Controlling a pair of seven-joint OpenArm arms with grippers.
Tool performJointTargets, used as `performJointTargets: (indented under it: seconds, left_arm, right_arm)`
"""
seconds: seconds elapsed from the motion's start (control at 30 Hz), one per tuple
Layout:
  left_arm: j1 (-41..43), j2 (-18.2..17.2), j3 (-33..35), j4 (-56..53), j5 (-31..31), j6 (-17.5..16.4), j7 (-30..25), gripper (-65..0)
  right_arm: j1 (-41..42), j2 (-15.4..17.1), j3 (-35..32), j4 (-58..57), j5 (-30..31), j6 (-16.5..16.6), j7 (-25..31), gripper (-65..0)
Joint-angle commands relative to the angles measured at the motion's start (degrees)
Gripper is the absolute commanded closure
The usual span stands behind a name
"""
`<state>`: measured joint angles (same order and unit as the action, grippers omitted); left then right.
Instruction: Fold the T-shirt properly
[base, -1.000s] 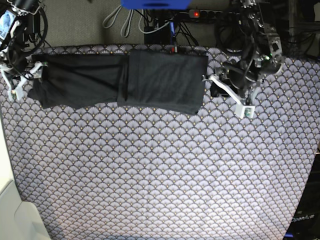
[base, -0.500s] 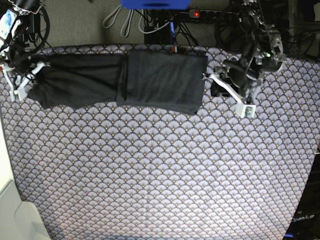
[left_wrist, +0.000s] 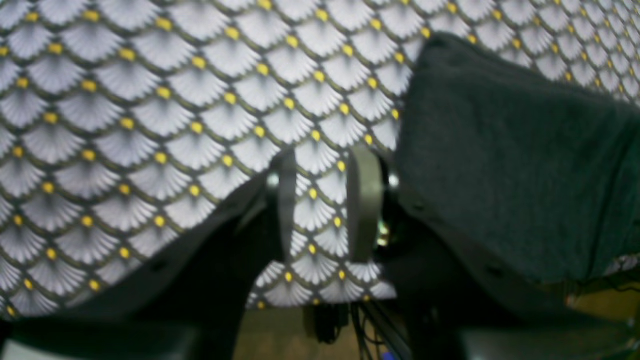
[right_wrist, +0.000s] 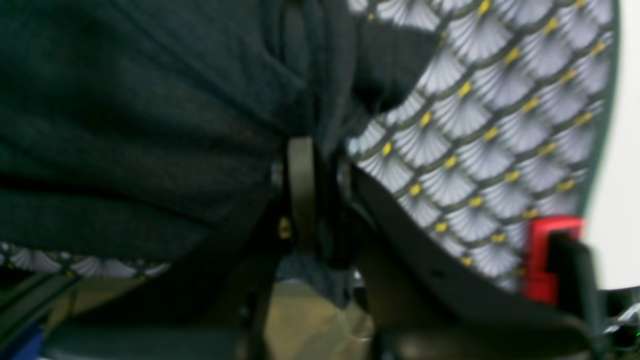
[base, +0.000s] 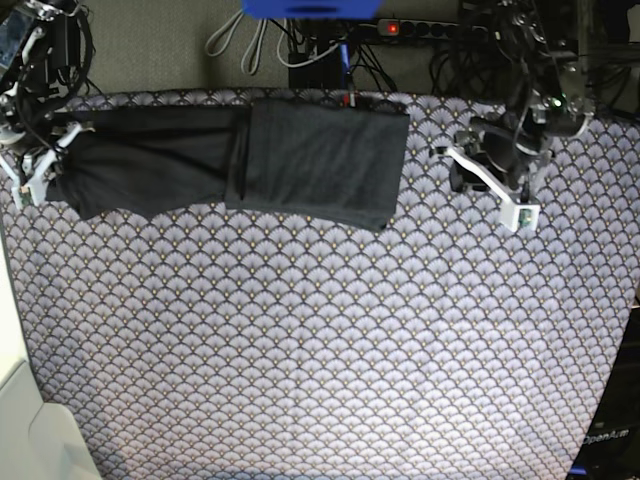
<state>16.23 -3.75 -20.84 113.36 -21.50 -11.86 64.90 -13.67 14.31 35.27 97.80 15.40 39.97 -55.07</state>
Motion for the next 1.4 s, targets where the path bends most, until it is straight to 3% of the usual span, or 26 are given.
performJointTargets:
  seconds: [0.0, 0.3, 0.6, 0.73, 0.93, 1.13, 1.37]
  left_arm:
    - [-0.3, -0.3, -1.0, 1.1, -0.6, -0.2, -0.9, -17.2]
    - [-0.4, -0.4, -9.5, 1.2, -0.6, -0.3, -0.9, -17.2]
    - [-0.2, -3.1, -11.4, 1.2, -0.6, -0.3, -0.8, -17.2]
    - [0.5, -3.9, -12.5, 1.2, -0.6, -0.3, -0.8, -17.2]
    - [0.5, -4.6, -15.2, 1.1, -0.6, -0.3, 1.5, -17.2]
    - [0.3, -4.7, -21.0, 1.1, -0.6, -0.3, 4.3, -17.3]
    - [1.5, -4.8, -23.6, 1.1, -0.6, -0.3, 4.3, -17.5]
  right_arm:
    - [-0.6, 0.0, -1.0, 2.4, 1.1, 0.0, 0.9, 0.0]
    - [-7.0, -6.5, -12.5, 16.0, 0.9, 0.0, 0.9, 0.0]
    - [-6.8, -6.7, -28.3, 17.0, 0.9, 0.0, 0.9, 0.0]
    - [-4.8, -9.8, -34.0, 17.0, 0.9, 0.0, 0.8, 0.0]
    - [1.4, -15.1, -41.8, 17.0, 0.9, 0.0, -4.8, 0.0]
    - [4.2, -17.9, -49.5, 16.5, 0.9, 0.0, -6.1, 0.0]
    - [7.1, -18.0, -55.5, 10.6, 1.1, 0.0, -5.7, 0.0]
